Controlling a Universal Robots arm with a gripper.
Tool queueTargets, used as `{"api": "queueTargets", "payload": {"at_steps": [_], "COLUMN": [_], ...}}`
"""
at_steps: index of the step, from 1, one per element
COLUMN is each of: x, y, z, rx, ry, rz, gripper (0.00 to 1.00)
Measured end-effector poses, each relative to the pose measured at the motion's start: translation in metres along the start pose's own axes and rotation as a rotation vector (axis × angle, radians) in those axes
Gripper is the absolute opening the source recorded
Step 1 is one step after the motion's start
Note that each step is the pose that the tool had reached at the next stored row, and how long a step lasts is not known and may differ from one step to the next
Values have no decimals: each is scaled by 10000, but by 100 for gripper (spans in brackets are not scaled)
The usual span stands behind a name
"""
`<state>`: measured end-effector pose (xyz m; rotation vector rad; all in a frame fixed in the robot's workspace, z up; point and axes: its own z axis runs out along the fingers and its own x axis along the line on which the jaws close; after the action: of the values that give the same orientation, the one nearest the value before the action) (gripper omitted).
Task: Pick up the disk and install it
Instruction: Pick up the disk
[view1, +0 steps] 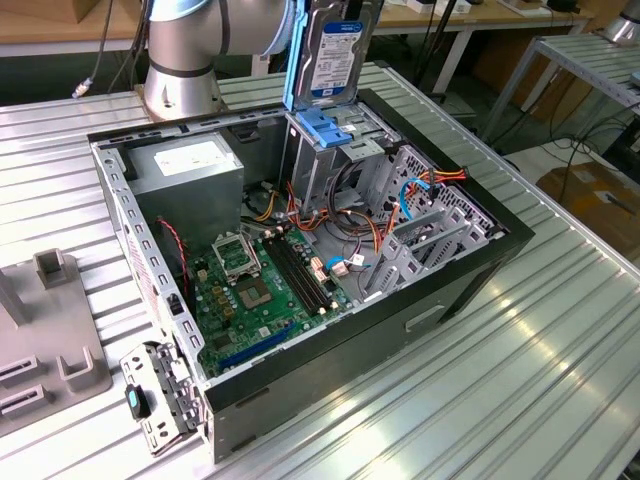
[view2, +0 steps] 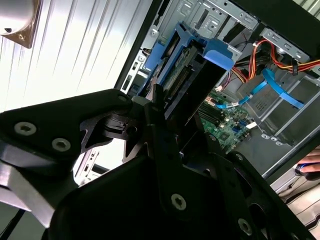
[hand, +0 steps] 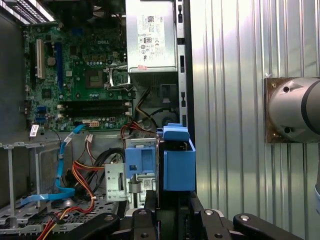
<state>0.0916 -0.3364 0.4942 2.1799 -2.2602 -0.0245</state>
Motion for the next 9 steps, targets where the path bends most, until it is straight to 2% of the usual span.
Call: {"api": "queueTargets", "payload": {"at_steps": [5,9], "x": [-4,-6], "y": [-120,-144], "z": [0,-1], "rx": [0,0], "ry": [-2,0], "rz": [-1,1], "gripper": [35,35]}}
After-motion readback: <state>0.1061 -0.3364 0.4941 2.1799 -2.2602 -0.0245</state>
